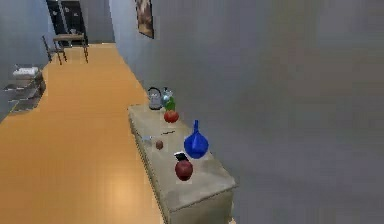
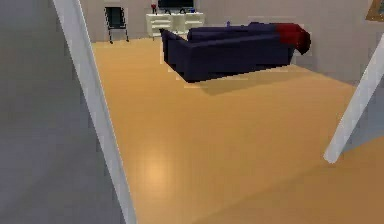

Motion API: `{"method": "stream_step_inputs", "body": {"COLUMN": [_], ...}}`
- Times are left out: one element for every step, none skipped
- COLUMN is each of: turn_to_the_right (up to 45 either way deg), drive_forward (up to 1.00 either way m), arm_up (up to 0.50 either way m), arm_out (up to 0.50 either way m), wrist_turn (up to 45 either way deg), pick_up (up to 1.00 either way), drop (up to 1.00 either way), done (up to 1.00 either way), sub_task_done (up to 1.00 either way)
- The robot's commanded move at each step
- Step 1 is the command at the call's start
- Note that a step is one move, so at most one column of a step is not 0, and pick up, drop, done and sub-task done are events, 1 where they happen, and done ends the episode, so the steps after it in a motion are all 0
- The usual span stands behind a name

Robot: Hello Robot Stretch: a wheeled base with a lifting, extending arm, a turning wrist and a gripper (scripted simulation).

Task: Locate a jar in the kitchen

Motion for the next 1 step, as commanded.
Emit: {"method": "stream_step_inputs", "body": {"turn_to_the_right": [0.0], "drive_forward": [0.0], "arm_up": [0.0], "arm_out": [0.0], "wrist_turn": [0.0], "pick_up": [0.0], "drop": [0.0], "done": [1.0], "sub_task_done": [0.0]}}
